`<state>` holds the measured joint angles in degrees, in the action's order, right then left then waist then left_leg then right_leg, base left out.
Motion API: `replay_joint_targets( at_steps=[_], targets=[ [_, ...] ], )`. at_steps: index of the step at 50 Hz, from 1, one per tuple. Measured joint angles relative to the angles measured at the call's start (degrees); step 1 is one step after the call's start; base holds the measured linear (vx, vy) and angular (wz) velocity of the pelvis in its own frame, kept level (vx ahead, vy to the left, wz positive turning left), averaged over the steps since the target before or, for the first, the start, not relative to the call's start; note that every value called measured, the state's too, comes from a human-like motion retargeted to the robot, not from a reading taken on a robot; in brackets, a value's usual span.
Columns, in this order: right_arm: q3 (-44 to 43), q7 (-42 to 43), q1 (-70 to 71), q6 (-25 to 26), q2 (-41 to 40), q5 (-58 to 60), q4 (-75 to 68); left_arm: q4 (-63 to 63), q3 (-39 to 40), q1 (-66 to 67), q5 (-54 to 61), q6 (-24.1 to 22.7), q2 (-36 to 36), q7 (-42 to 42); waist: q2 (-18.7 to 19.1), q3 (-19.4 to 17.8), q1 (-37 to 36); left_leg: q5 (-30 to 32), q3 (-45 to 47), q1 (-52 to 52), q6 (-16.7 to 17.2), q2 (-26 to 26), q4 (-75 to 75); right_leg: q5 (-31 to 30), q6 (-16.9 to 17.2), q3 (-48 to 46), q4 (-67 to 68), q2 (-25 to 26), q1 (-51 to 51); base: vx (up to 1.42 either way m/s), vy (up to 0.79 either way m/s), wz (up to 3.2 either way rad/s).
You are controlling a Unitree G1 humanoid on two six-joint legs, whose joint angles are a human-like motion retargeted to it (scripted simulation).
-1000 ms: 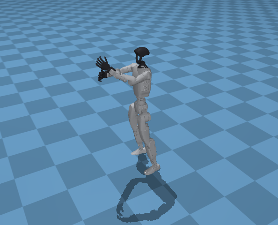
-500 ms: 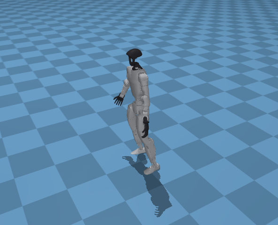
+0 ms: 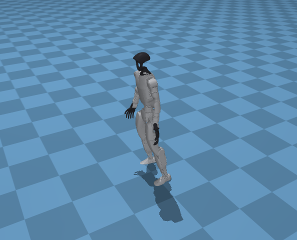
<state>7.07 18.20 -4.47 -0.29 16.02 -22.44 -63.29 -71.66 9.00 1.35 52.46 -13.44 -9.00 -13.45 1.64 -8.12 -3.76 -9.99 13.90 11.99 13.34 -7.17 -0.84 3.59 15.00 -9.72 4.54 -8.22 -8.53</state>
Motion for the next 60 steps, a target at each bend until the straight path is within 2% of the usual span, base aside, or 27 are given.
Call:
replay_joint_targets(
  at_steps=[7, 13, 17, 25, 30, 32, 35, 37, 41, 47, 53, 56, 60],
  targets=[
    [5.8, -2.0, 6.7, -1.1, 1.9, 5.0, 6.3, 2.7, -3.8, -3.8, -7.0, 0.0, -1.2, 0.5, -0.1, 1.6, 0.2, -0.1, -0.3, -0.2, 0.2, -0.2, -0.3, 0.0, 0.0, -0.3, -0.1, 0.1, -0.2, 0.00, 0.00, 0.00],
    [4.5, -5.4, 7.6, -2.1, 1.3, 2.8, 8.3, 6.7, -8.1, -2.7, -18.0, 1.5, -2.0, 2.6, -0.3, 2.7, -0.4, -0.4, -0.6, -0.5, -0.2, -0.3, -0.7, 0.8, 0.0, -0.5, 2.4, 0.0, 1.0, 0.00, 0.00, 0.00],
    [2.7, -3.8, 6.4, -2.3, 0.3, -0.4, 6.4, 8.9, -11.1, -0.9, -20.0, 2.1, -2.2, 2.5, -0.5, 2.9, -0.3, -0.4, -1.3, -0.4, -0.1, -0.1, -0.7, 0.3, 0.0, -1.2, 0.0, 0.0, -0.6, 0.00, 0.00, 0.00],
    [-5.1, -1.7, 0.8, -0.7, -1.8, -4.9, -0.9, 7.1, -9.1, 2.8, -15.3, 3.4, -0.3, 2.1, -0.9, 3.2, -1.1, -0.5, -1.5, -0.5, -0.7, 0.0, -0.8, 1.4, 0.0, -1.4, 3.1, -0.5, 0.8, 0.00, 0.00, 0.00],
    [-10.7, -2.9, -2.9, 0.8, -1.6, -7.1, -5.6, 3.6, -3.7, 5.2, -10.1, 3.9, 1.7, 3.8, -0.6, 3.2, -0.5, -0.6, -1.8, -0.4, -0.1, 0.0, -0.8, 0.7, 0.0, -1.9, 0.1, -0.3, -1.0, 0.00, 0.00, 0.00],
    [-13.9, -1.8, -4.2, 0.4, -1.1, -7.6, -6.9, 0.7, -0.4, 5.2, -7.3, 2.3, 2.2, 2.3, 0.0, 2.2, -0.2, -0.9, -1.9, 0.4, 0.3, -0.3, -1.0, 0.7, 0.0, -2.1, -0.1, 0.1, -2.1, 0.00, 0.00, 0.00],
    [-16.5, -1.8, -5.4, 0.8, -0.7, -10.3, -8.1, -1.0, 1.6, 6.1, -3.6, 2.2, 2.2, 1.9, -0.3, 2.7, -0.5, -0.6, -1.3, -0.2, 0.2, -0.3, -0.7, 0.5, 0.0, -1.6, -0.2, 0.2, -1.1, 0.00, 0.00, 0.00],
    [-18.8, -0.2, -6.6, 0.2, 0.0, -11.2, -7.8, -1.2, 2.6, 7.3, -1.7, 2.3, 2.1, 2.2, 0.3, 1.2, 0.2, -1.1, -1.8, 0.9, 0.5, -0.6, -1.1, 0.6, 0.0, -2.1, -0.3, 0.3, -2.7, 0.00, 0.00, 0.00],
    [-21.1, -0.9, -8.2, -0.2, 1.5, -13.6, -6.1, -2.5, 4.8, 7.7, 0.3, 3.0, 0.6, 3.3, 0.5, 0.6, 0.3, -1.2, -1.5, 1.4, 0.7, -0.8, -1.0, 0.5, 0.0, -2.0, -0.6, 0.6, -3.1, 0.00, 0.00, 0.00],
    [-23.5, -1.6, -7.4, 0.0, 7.1, -15.7, -7.1, -6.9, 8.5, 4.4, 1.0, 4.6, -6.5, 3.3, 0.6, 0.7, 0.0, -1.0, -1.1, 1.4, 1.0, -1.0, -0.9, 0.4, 0.0, -1.7, -0.6, 0.9, -2.8, 0.00, 0.00, 0.00],
    [-26.7, 2.7, 2.1, 2.9, 18.6, -18.6, -16.5, -13.0, 11.4, -5.4, 0.8, 7.0, -20.8, -0.4, 0.2, 2.6, -0.3, -0.4, -0.8, 0.2, 1.0, -0.9, -0.5, 0.3, 0.0, -1.4, -0.3, 0.8, -1.2, 0.00, 0.00, 0.00],
    [-27.5, 6.6, 10.4, 3.9, 26.0, -21.0, -21.4, -14.9, 10.1, -12.4, 0.6, 7.9, -29.4, -1.9, 0.3, 3.0, 0.2, -0.3, -0.9, 0.3, 1.3, -1.0, -0.6, 0.2, 0.0, -1.5, -0.2, 0.9, -1.3, 0.00, 0.00, 0.00],
    [-24.8, 10.6, 24.1, 3.7, 34.5, -24.6, -24.1, -15.4, 4.0, -24.2, -0.4, 8.4, -40.7, -2.5, 0.7, 3.9, 1.0, -0.2, -1.2, 0.4, 1.6, -1.2, -0.8, 0.0, 0.0, -1.8, -0.3, 1.1, -1.8, 0.00, 0.00, 0.00]
  ],
)
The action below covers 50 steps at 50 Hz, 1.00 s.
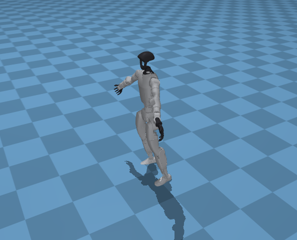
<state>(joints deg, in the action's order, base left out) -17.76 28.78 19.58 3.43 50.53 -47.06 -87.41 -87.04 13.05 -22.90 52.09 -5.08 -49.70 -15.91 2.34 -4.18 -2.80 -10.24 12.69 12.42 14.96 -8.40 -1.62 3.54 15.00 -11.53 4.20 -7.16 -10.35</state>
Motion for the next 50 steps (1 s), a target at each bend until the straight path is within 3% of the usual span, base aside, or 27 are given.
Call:
replay_joint_targets(
  at_steps=[5, 10, 13, 18, 25, 31, 37, 50],
  targets=[
    [13.3, 0.2, 21.8, -1.0, 3.5, -2.8, 2.5, 3.9, -14.7, -20.8, -2.9, 0.0, -10.7, 0.7, 0.2, 2.8, 0.7, 0.6, 0.0, -1.0, 0.0, 0.0, 0.1, -0.5, 0.0, 0.0, 0.0, 0.1, 1.0, 0.00, 0.00, 0.00],
    [30.7, -2.9, 42.4, -2.8, -0.8, -2.7, 9.0, 14.3, -33.9, -43.4, -2.5, -1.9, -13.5, 2.6, 1.1, 5.1, 1.5, 1.0, -0.2, -1.9, 0.0, -0.1, 0.0, -0.9, 0.0, -0.1, -0.1, 0.3, 1.8, 0.00, 0.00, 0.00],
    [40.2, -6.5, 50.5, -3.7, -4.6, 2.4, 14.6, 21.7, -43.9, -55.2, -0.1, -4.1, -11.5, 4.7, 1.4, 6.1, 1.3, 1.1, -0.2, -2.2, 0.0, -0.3, 0.0, -1.1, 0.0, -0.1, -0.1, 0.4, 2.0, 0.00, 0.00, 0.00],
    [48.8, -15.6, 57.8, -7.4, -12.4, -3.7, 28.0, 35.1, -54.9, -68.5, 7.2, -7.6, -5.4, 9.7, 1.5, 6.6, 1.1, 1.3, -0.4, -2.8, 0.0, -0.3, -0.1, -1.4, 0.0, -0.2, -0.2, 0.4, 2.6, 0.00, 0.00, 0.00],
    [61.0, -25.8, 61.6, -9.3, -19.9, -4.8, 45.8, 54.8, -65.7, -75.2, 15.2, -10.8, 2.8, 15.7, 1.7, 6.2, 0.6, 1.4, -0.7, -3.3, -0.1, -0.2, -0.1, -1.4, 0.0, -0.3, -0.1, 0.2, 2.9, 0.00, 0.00, 0.00],
    [70.6, -30.3, 61.5, -10.7, -22.1, -8.7, 59.8, 70.1, -76.3, -78.1, 21.8, -12.3, 5.0, 20.6, 1.9, 5.6, 0.3, 1.7, -0.9, -4.0, -0.2, -0.3, 0.0, -1.6, 0.0, -0.6, 0.1, 0.4, 3.7, 0.00, 0.00, 0.00],
    [75.4, -33.2, 58.9, -10.4, -22.3, -8.1, 68.9, 76.5, -80.8, -79.1, 21.0, -10.2, 6.1, 22.8, 2.5, 5.5, 0.4, 1.7, -1.4, -4.5, -0.1, -0.1, -0.1, -2.0, 0.0, -1.0, -0.8, 0.2, 3.4, 0.00, 0.00, 0.00],
    [75.8, -31.6, 59.1, -9.6, -22.5, -9.6, 71.4, 79.0, -79.5, -75.6, 20.6, -9.2, 4.5, 21.8, 2.8, 5.3, 1.5, 1.8, -1.8, -5.0, 0.0, 0.0, -0.1, -2.2, 0.0, -1.2, -0.9, 0.3, 3.6, 0.00, 0.00, 0.00]
  ],
)
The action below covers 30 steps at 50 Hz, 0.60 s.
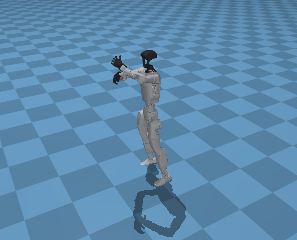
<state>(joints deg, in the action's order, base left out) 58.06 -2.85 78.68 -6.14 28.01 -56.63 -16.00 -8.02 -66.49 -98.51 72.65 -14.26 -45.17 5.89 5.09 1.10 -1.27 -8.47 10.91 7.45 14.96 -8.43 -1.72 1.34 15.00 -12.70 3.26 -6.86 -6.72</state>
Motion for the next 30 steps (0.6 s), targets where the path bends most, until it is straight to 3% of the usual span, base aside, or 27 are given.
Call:
replay_joint_targets(
  at_steps=[30],
  targets=[
    [-0.9, -1.1, 0.3, 0.1, 0.8, -0.3, 1.4, -0.9, 0.3, 0.9, -0.8, 0.9, 1.1, 0.3, -0.4, 1.4, -0.1, -0.5, 0.5, 0.7, 0.0, -0.2, 0.0, 0.3, 0.0, 0.4, 0.5, 0.2, -0.2, 0.00, 0.00, 0.00]
  ],
)
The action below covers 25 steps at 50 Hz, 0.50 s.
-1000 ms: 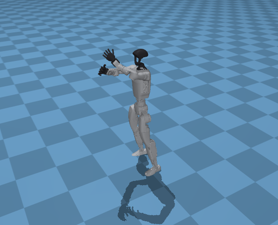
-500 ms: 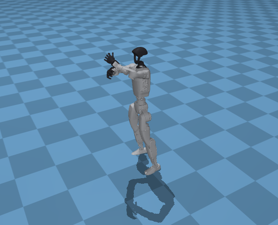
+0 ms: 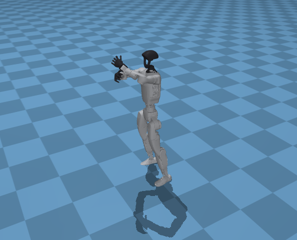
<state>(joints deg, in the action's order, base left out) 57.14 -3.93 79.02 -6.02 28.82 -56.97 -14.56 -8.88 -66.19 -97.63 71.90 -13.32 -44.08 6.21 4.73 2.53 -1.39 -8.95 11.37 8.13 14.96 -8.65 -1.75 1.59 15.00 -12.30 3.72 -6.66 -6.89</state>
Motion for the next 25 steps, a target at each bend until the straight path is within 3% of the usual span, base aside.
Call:
replay_joint_targets(
  at_steps=[13, 25],
  targets=[
    [-6.1, 2.0, -1.7, -2.0, 4.6, -1.1, -2.1, -4.7, 4.3, 1.9, 0.1, -1.2, -1.7, -1.4, -0.3, -0.2, -0.8, 0.0, 0.2, 0.2, 0.0, 0.0, 0.0, -0.1, 0.0, 0.2, 0.0, 0.0, -0.1, 0.00, 0.00, 0.00],
    [-15.0, 5.9, -3.1, -3.7, 7.6, -2.4, -10.5, -13.0, 21.1, 14.9, -1.9, -1.1, -5.5, -2.0, -0.3, -1.1, -0.4, -0.3, 1.1, 1.2, 0.0, -0.2, 0.0, 0.9, 0.0, 1.1, 2.8, -0.1, 0.8, 0.00, 0.00, 0.00]
  ],
)
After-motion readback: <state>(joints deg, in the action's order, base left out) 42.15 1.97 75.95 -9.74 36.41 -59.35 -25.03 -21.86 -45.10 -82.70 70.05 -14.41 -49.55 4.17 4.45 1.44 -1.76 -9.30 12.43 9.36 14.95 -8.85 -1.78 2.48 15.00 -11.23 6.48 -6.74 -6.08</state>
